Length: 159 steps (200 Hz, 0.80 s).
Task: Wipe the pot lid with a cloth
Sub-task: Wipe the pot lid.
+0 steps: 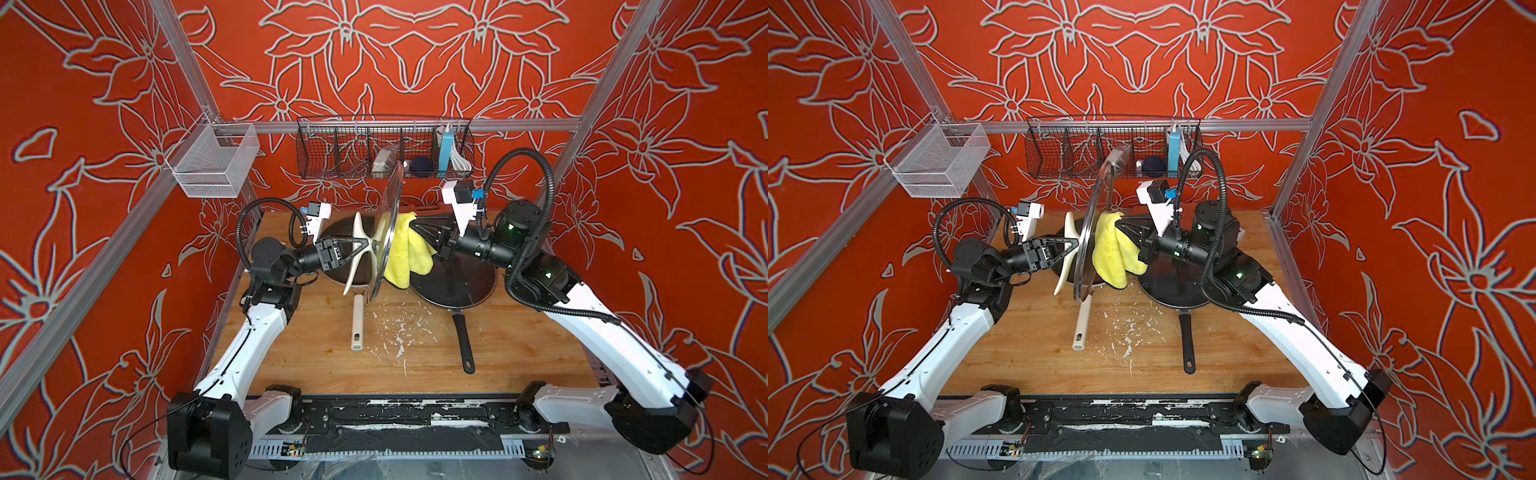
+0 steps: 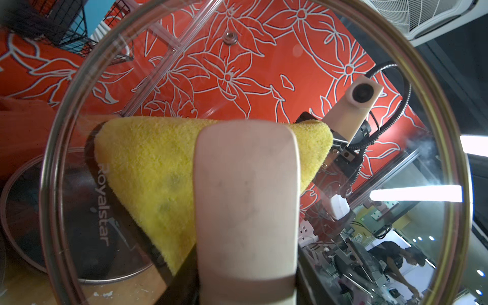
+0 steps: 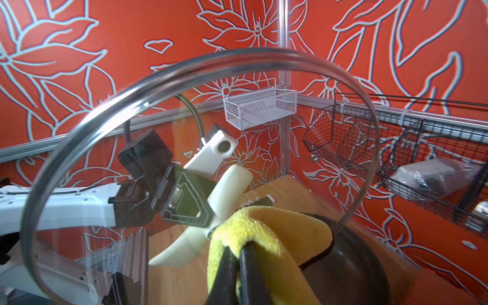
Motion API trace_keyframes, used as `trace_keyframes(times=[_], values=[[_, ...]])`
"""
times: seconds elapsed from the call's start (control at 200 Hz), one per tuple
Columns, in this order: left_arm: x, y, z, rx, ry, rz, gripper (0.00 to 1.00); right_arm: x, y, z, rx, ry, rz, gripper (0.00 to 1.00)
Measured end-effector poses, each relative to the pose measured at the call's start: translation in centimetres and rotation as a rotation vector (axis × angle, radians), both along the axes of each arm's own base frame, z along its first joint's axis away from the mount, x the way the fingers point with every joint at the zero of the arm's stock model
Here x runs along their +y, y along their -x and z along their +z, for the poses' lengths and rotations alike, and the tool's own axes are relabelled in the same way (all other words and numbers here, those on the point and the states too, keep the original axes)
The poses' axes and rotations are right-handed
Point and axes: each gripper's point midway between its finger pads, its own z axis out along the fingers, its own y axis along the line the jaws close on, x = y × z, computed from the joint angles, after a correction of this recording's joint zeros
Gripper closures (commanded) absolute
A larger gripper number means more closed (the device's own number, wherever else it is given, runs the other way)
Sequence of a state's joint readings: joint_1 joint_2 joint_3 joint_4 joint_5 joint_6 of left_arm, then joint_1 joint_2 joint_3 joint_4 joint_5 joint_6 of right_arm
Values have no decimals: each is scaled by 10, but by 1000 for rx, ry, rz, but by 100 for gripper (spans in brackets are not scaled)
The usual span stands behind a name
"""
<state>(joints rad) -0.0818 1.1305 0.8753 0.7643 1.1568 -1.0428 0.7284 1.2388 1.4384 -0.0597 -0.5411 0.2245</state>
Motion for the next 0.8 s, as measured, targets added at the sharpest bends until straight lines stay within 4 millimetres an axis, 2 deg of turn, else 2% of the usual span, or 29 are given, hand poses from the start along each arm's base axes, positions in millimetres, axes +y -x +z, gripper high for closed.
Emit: trace_keyframes(times=[0.33,0.796], values=[[-8,-10,-6,-117,-5,-18,100,20,16,3,50,-89,186,100],[-6,-11,-7,-185,-1,11,100,21,28,10,49,-143,269,100]])
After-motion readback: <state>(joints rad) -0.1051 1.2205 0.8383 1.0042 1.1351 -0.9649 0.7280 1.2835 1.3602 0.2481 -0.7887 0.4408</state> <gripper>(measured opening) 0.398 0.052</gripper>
